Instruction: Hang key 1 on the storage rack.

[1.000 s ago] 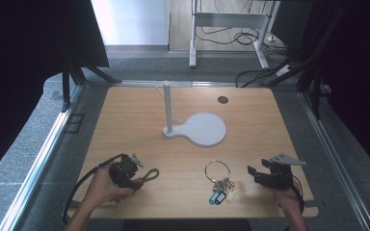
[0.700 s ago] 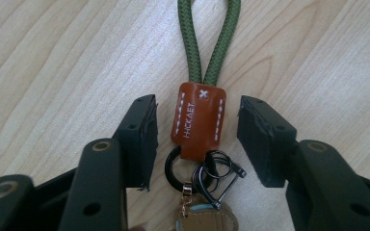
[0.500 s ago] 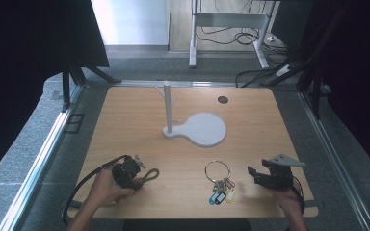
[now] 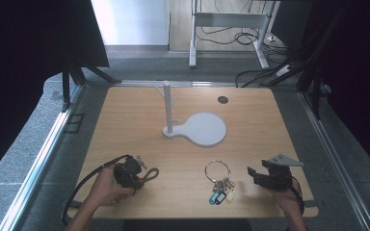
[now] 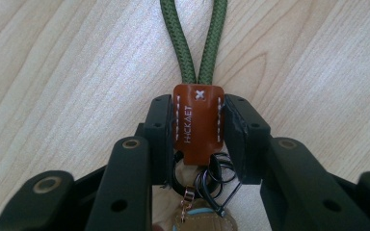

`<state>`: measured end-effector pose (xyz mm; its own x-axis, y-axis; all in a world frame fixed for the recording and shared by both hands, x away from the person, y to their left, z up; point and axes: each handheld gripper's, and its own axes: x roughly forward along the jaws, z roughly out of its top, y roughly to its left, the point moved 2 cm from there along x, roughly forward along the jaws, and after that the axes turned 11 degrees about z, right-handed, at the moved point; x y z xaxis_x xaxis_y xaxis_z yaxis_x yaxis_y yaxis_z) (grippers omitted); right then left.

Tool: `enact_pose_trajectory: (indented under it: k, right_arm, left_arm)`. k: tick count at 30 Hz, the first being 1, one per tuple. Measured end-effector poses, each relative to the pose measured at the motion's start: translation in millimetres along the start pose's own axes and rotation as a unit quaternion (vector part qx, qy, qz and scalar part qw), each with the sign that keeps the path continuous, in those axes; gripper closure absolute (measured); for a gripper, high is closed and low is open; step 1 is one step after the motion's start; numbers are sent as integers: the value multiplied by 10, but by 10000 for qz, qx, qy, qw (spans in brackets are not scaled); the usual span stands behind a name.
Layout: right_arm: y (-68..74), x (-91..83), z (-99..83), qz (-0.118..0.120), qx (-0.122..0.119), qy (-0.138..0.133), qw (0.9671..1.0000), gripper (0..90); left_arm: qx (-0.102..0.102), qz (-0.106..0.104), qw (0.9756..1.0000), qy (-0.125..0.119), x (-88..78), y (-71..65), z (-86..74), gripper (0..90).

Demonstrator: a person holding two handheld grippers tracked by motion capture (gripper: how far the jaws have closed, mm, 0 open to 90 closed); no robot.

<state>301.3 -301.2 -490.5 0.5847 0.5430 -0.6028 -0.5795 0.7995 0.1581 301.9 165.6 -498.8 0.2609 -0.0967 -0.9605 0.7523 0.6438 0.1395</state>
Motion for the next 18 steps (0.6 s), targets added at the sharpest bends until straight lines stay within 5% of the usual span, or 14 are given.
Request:
enact_pose_trajectory:
  k: [8,18]
  right_arm:
    - [-27,-14,-16,-24,48,-3,10000,322]
    - [-43,5,-32,-34,73,26,10000,324]
  left_arm:
    - [-9,11,10000,-88,-3,6,-23,668]
    - [-216,-133,9974,-682,-229,113,-78,669]
